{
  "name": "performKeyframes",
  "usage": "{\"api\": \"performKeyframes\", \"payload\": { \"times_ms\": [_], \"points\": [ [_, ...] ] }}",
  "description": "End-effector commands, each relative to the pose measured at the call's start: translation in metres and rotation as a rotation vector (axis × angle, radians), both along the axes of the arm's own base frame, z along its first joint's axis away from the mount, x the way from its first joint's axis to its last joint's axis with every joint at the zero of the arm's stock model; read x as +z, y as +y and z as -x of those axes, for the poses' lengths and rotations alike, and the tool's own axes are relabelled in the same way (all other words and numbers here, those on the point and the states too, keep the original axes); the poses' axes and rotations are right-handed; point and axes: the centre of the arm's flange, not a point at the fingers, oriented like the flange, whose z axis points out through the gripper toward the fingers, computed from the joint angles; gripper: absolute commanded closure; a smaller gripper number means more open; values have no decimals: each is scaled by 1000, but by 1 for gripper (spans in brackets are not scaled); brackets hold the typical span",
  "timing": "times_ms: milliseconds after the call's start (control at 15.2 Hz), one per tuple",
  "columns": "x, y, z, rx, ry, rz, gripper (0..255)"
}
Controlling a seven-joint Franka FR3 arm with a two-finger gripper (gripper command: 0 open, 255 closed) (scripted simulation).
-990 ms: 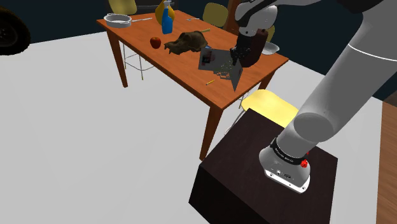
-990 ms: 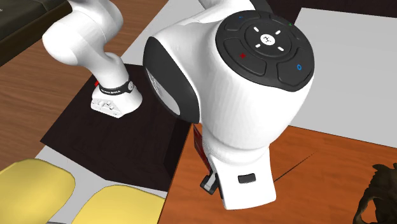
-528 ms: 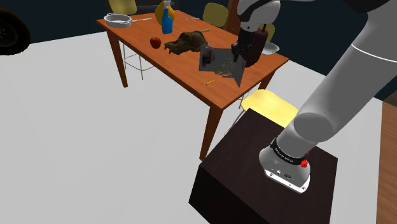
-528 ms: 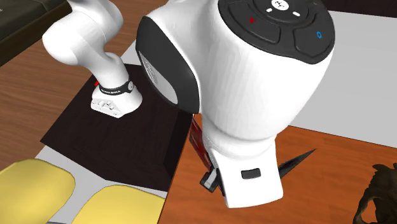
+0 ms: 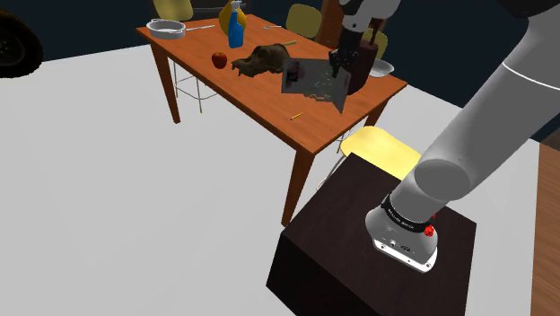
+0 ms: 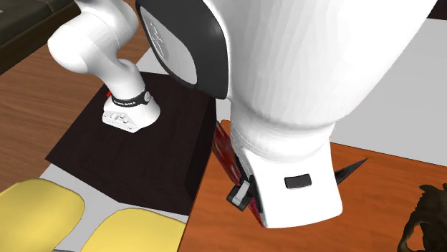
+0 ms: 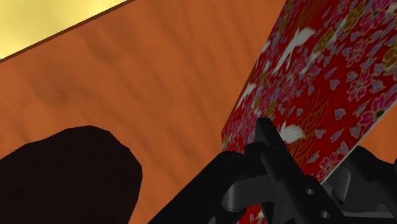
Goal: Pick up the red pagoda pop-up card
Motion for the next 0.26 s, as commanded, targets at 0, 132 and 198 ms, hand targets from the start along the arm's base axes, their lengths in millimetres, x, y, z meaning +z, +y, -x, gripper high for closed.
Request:
{"api": "performKeyframes", "payload": {
  "times_ms": [0,132,198],
  "points": [
    [11,0,2,0,0,0,255],
    [17,0,2,0,0,0,255],
    [17,0,2,0,0,0,255]
  ]
}}
